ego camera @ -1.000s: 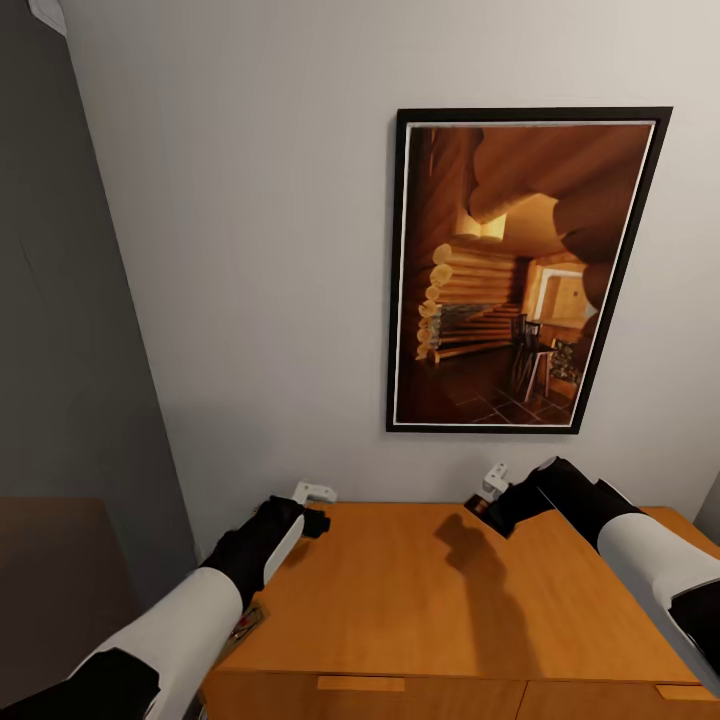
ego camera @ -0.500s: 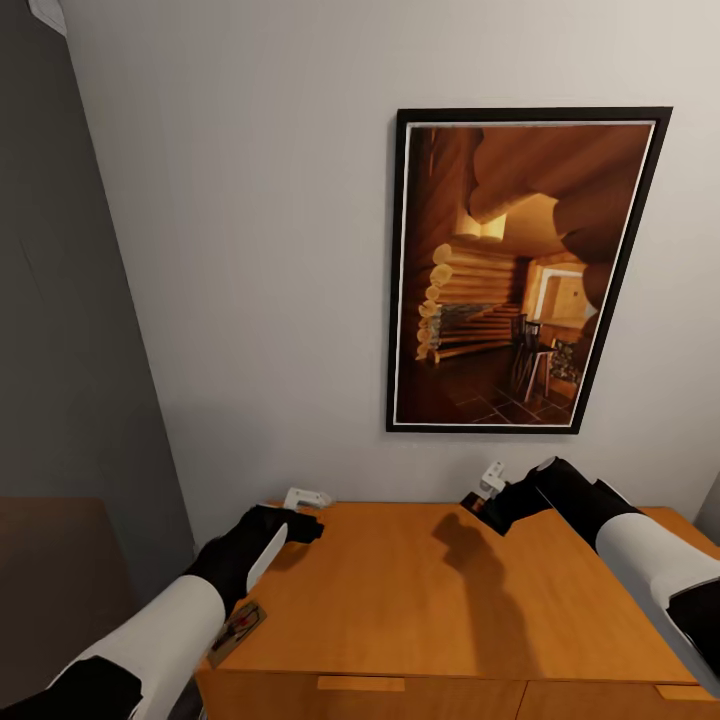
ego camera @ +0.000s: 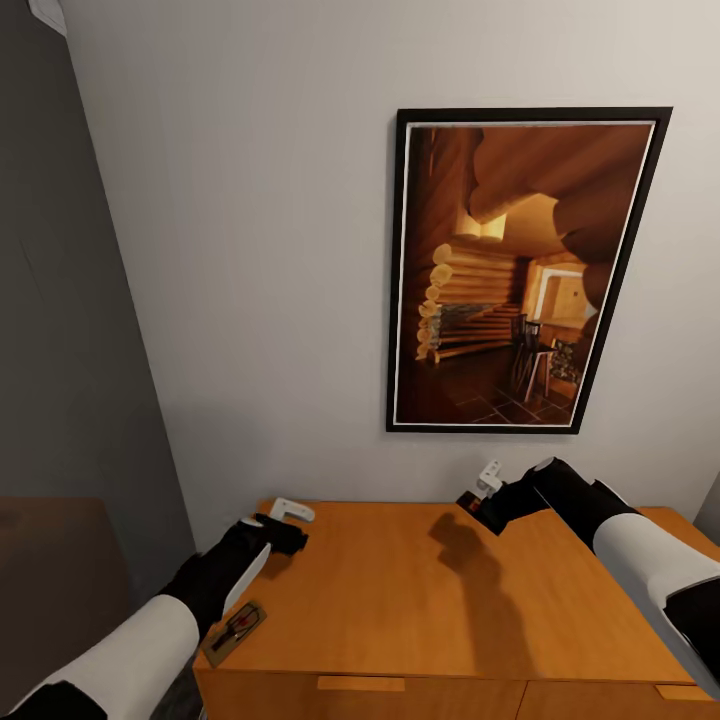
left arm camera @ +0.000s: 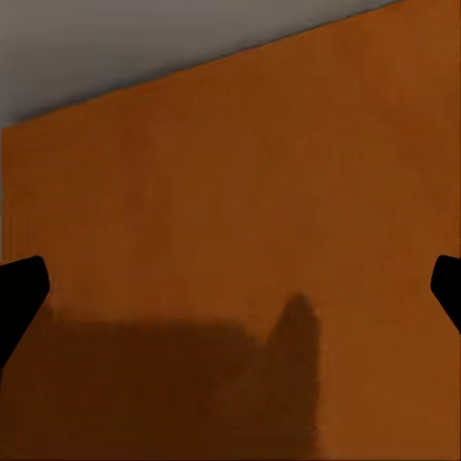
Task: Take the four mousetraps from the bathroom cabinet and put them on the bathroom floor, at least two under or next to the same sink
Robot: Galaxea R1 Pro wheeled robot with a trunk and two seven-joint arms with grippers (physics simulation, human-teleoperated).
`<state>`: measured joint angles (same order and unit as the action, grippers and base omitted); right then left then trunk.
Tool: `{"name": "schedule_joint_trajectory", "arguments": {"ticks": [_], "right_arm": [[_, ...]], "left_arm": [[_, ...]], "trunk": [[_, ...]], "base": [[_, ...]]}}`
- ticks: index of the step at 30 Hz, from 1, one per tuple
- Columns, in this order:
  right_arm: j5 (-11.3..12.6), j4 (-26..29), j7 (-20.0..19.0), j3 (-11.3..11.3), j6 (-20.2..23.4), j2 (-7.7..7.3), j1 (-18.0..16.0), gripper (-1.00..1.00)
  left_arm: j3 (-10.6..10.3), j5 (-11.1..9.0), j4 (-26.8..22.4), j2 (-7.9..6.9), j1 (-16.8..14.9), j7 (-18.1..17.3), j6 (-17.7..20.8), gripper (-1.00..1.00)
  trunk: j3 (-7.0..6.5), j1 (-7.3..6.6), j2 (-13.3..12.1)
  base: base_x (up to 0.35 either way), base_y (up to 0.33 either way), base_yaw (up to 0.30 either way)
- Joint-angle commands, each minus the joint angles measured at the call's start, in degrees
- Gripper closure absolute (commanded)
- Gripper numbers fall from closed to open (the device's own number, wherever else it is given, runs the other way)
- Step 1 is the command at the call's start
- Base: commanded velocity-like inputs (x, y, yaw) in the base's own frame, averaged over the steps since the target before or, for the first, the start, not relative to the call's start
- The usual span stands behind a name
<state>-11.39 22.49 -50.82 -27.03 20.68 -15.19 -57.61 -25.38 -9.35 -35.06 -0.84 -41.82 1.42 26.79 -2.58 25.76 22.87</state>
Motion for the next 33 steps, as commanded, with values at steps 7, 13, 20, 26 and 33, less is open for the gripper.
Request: {"name": "schedule_joint_trajectory", "arguments": {"ticks": [7, 13, 20, 26, 33], "right_arm": [[-0.21, 0.1, -0.35, 0.05, 0.41, -0.02, 0.01, 1.0], [-0.21, 0.1, -0.36, -0.03, 0.41, 0.01, 0.01, 1.0], [-0.21, 0.03, -0.38, -0.02, 0.41, 0.0, 0.04, 1.0], [-0.19, 0.04, -0.34, 0.02, 0.41, 0.0, 0.04, 1.0], [-0.19, 0.02, -0.33, -0.01, 0.41, 0.04, 0.04, 1.0]], "left_arm": [[-2.06, -0.69, -7.07, -4.69, 2.97, -2.85, -3.13, -1.0], [-2.2, -0.75, -13.76, -8.39, 4.7, -3.48, -0.25, -1.0], [-2.22, -0.86, -27.65, -13.08, 8.84, -3.61, 13.4, -1.0], [-2.22, -0.82, -33.4, -15.86, 11.1, -3.62, 20.7, -1.0], [-2.22, -0.92, -34.67, -17.92, 11.75, -3.62, 23.19, -1.0]], "trunk": [[0.03, 0.02, 0.05], [0.03, 0.02, 0.05], [0.03, 0.02, 0.05], [0.03, 0.02, 0.05], [0.03, 0.02, 0.05]], "base": [[0.0, 0.0, 0.0], [0.0, 0.0, 0.0], [0.0, 0.0, 0.0], [0.0, 0.0, 0.0], [0.0, 0.0, 0.0]]}}
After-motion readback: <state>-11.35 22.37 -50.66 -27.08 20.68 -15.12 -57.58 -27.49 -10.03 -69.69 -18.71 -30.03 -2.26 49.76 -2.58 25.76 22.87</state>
